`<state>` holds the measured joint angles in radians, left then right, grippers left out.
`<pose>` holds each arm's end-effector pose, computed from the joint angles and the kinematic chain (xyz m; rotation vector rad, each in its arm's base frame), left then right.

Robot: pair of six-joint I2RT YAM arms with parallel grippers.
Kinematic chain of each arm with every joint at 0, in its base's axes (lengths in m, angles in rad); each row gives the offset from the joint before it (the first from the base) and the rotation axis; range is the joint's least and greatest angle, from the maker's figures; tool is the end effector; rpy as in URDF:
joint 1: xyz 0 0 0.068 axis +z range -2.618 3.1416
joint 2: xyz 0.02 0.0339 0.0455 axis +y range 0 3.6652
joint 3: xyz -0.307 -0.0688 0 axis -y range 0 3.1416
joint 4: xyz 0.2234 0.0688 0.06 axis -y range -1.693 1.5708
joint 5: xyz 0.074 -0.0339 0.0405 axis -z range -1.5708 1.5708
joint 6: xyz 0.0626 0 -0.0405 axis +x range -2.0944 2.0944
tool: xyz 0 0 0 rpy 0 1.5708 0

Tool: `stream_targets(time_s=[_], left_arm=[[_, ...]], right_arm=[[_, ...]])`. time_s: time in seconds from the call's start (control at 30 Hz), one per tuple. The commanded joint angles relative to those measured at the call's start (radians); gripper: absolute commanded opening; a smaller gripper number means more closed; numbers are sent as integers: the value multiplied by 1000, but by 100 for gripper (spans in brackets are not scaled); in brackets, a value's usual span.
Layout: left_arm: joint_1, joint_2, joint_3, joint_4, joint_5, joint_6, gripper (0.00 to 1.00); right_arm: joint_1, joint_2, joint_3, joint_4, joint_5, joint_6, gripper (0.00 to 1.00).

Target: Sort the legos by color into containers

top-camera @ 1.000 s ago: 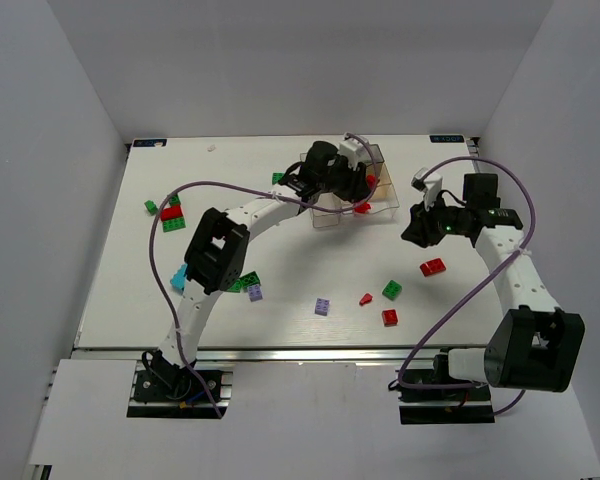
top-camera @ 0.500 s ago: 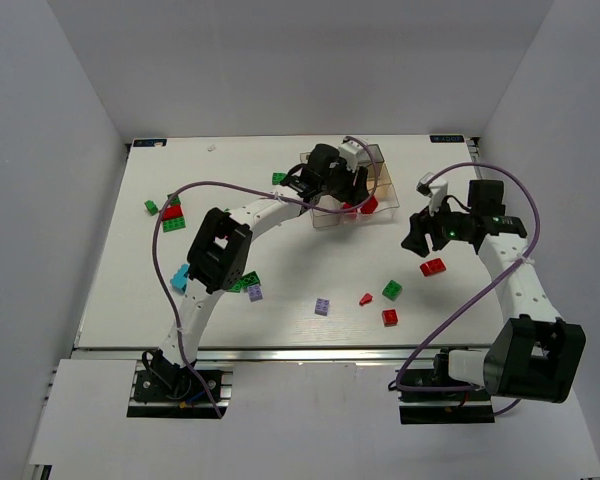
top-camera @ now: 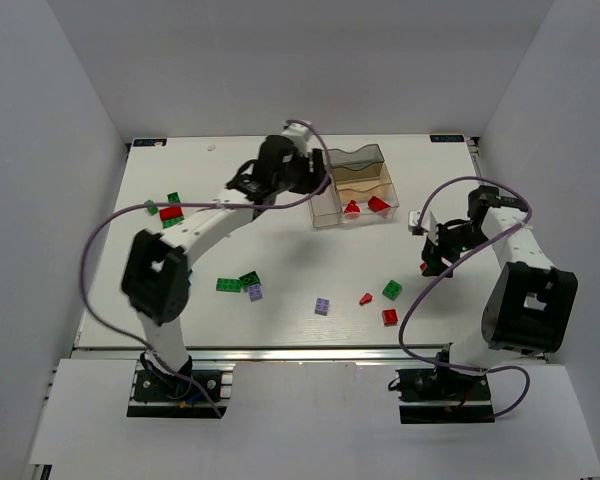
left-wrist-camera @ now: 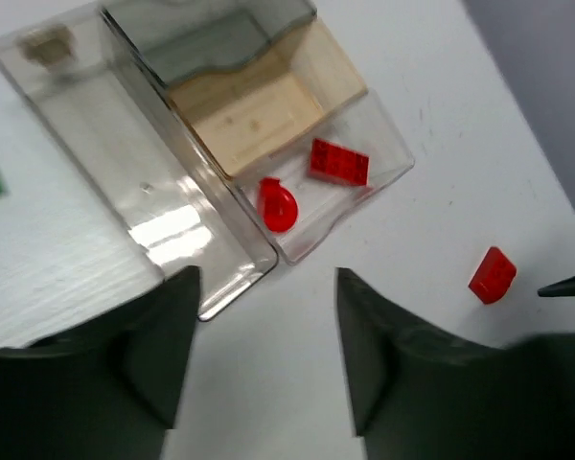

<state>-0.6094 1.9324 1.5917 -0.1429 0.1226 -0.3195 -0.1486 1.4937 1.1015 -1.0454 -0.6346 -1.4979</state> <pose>0.3890 -0.2809 0.3193 0.3847 2.0899 -0.6914 0.2451 0.0008 0.2663 -1.6383 1.9588 0.4451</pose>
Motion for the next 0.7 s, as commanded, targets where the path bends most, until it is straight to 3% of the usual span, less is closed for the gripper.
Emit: stream_targets(time_s=[0.0,0.07,0.23,0.43,0.67], left_arm=[[20,-264,-179,-43,-78,-52,74],[31,-422,-287,-47,-142,-78,85],[40,-706,-548,-98,-233,-160,91],[40,-877,-694,-188,-330,-253,91],[40,-929,-742,-222,-345,-303,91]], right_arm=[[-16,45,84,-143,62,-370,69],[-19,112,106,-177,122,-479,69],[-16,180,74,-85,208,-567,69],[-6,253,63,56,308,-539,69],[-2,298,51,173,355,-484,68]])
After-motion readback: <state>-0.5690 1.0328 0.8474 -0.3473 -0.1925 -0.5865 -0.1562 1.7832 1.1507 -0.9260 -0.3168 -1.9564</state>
